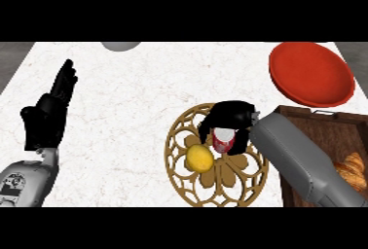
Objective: Pick the can from the placemat and place it in the bowl
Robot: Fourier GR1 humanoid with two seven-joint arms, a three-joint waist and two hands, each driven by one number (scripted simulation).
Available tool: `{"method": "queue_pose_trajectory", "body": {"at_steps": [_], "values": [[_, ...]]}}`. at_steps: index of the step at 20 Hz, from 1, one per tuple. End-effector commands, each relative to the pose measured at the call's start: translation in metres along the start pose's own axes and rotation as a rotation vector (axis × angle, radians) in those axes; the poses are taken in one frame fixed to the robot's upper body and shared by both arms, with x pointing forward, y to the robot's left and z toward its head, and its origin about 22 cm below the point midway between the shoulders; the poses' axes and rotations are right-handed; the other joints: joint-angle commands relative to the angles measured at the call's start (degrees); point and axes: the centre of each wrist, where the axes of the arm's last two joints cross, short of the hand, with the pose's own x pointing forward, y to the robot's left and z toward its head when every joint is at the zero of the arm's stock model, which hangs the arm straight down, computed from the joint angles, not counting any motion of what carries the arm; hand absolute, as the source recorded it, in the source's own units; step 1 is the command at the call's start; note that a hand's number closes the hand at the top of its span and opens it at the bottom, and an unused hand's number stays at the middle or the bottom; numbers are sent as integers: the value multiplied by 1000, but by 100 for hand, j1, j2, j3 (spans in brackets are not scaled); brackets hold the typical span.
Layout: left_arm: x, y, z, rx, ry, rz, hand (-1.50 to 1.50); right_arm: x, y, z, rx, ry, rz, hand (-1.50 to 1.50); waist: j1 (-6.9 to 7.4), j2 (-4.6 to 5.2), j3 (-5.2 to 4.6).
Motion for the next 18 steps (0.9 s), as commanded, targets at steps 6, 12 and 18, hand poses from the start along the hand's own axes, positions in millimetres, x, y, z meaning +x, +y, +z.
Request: {"method": "queue_pose_trajectory", "body": {"at_steps": [6, 12, 18], "values": [[-10, 4, 14, 17, -2, -13, 0, -3, -4, 2, -17, -76, -4, 150, -7, 11, 12], [-9, 2, 2, 10, 20, 12, 0, 1, -3, 32, -87, -150, 35, 150, -76, 2, 11], [-13, 14, 21, 52, 45, -20, 0, 41, 92, -7, -262, 187, -128, 150, -338, -116, 8]]}}
